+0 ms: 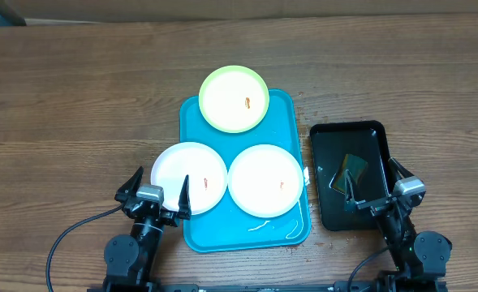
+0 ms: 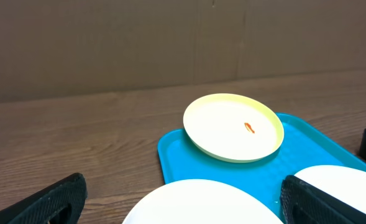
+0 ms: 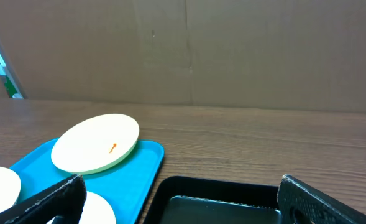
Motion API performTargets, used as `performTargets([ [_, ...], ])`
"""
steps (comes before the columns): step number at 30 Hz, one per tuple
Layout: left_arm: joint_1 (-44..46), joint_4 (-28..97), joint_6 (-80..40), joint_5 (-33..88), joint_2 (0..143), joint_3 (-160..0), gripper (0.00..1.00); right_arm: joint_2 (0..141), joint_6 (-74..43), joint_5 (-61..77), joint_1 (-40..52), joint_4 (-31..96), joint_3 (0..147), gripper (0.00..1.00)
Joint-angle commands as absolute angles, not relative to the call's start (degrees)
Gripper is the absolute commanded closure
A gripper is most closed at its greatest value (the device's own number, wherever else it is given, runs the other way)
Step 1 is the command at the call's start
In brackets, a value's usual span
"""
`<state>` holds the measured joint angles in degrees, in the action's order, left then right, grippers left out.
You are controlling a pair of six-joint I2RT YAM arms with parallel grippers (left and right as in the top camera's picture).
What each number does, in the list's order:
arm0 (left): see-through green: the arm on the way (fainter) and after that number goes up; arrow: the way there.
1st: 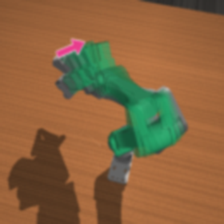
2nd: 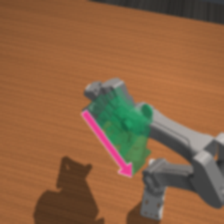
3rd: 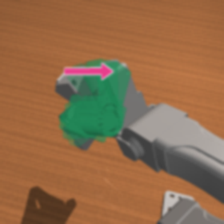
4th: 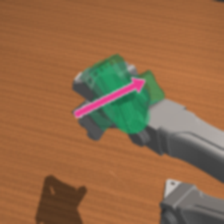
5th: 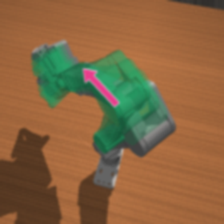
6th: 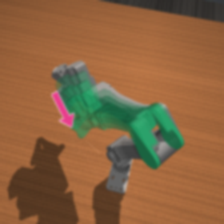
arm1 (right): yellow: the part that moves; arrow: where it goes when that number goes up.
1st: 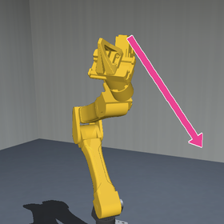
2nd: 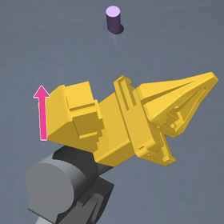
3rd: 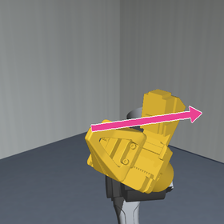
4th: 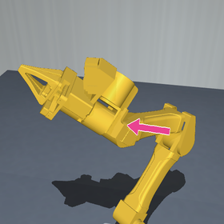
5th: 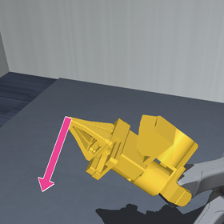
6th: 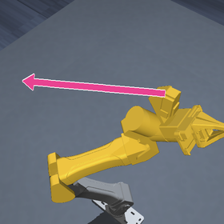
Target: Clean dirty plates on tray and stack at the side
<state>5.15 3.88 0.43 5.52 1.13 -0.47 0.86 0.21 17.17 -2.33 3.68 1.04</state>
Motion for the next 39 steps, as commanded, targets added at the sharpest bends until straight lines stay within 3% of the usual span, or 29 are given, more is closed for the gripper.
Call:
performTargets([
  [1, 4.8, 4.1, 0.4, 5.3, 1.0, -0.3, 0.0, 0.4, 0.3, 16.7, -2.6, 3.3, 0.5, 0.0],
  [17, 4.8, 4.1, 0.5, 5.3, 1.0, -0.3, 0.0, 0.4, 0.0, 16.8, -2.6, 3.3, 0.5, 0.0],
  [30, 4.8, 3.6, 0.3, 5.7, 1.0, -0.3, 0.0, 0.4, -7.8, 24.8, -2.6, 3.0, 0.5, 0.0],
  [35, 4.9, 1.6, -6.7, 14.1, 1.0, -0.3, 0.0, 0.4, -11.6, 28.0, -2.6, 2.1, 1.2, 0.0],
  [39, 4.9, -8.3, -7.9, 23.0, 1.0, -0.3, 0.0, 0.6, -14.9, 28.4, -2.6, 3.4, 4.7, 0.0],
])
